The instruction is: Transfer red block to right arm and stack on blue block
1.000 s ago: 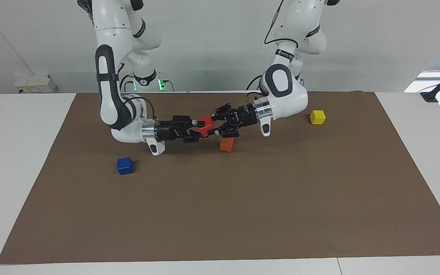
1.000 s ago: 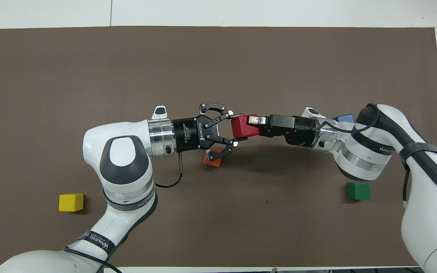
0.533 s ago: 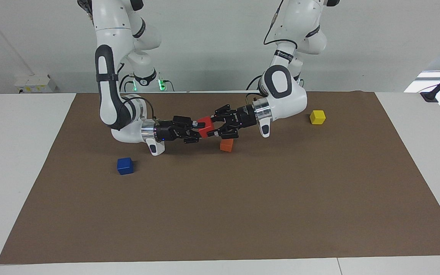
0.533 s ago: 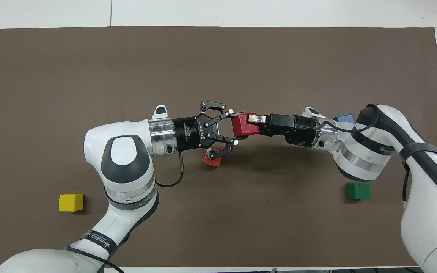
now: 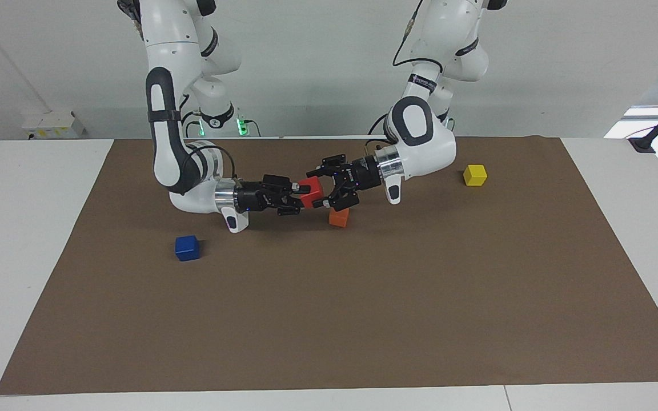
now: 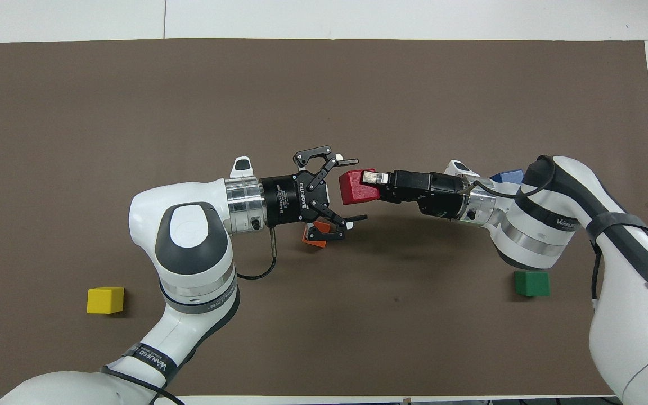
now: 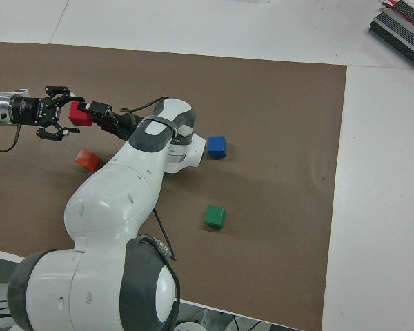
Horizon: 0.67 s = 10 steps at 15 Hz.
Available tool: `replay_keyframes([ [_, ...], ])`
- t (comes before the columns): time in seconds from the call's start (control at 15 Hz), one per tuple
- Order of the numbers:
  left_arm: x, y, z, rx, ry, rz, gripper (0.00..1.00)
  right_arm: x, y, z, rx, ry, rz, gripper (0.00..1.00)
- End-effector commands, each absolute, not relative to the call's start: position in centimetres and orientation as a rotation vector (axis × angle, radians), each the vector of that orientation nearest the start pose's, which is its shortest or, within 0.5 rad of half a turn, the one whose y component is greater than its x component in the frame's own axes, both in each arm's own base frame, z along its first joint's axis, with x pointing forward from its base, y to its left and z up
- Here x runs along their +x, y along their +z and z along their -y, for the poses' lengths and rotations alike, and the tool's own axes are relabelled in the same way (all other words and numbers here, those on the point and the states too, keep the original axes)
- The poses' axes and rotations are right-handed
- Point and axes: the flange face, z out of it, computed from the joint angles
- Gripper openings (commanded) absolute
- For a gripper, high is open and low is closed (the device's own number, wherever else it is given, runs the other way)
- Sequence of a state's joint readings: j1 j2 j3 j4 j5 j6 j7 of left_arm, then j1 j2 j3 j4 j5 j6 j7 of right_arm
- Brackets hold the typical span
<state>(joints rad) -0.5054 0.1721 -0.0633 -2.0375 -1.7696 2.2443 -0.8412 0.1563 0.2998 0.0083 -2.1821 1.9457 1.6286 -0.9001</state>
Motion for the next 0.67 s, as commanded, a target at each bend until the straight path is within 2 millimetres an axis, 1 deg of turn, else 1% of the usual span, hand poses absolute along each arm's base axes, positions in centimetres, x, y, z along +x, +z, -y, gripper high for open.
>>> replay_keyframes([
  [0.0,49.9,39.1,35.1,1.359,-0.931,-1.353,1.00,53.7,30.5,-18.7,-1.369,-0.128,-0.171,0.00],
  [0.2,50.4,39.2,34.2,1.377,-0.890,-1.328,1.00,53.8,30.5,-18.7,-1.369,-0.129,-0.173,0.00],
  [0.33,51.1,38.7,32.5,1.397,-0.836,-1.293,1.00,53.8,30.5,-18.6,-1.365,-0.133,-0.179,0.00],
  [0.47,52.7,38.6,29.3,1.408,-0.828,-1.284,1.00,53.8,30.5,-18.6,-1.365,-0.134,-0.179,0.00],
  [0.6,54.1,38.7,25.4,1.492,-0.831,-1.241,1.00,53.8,30.5,-18.6,-1.365,-0.134,-0.179,0.00],
])
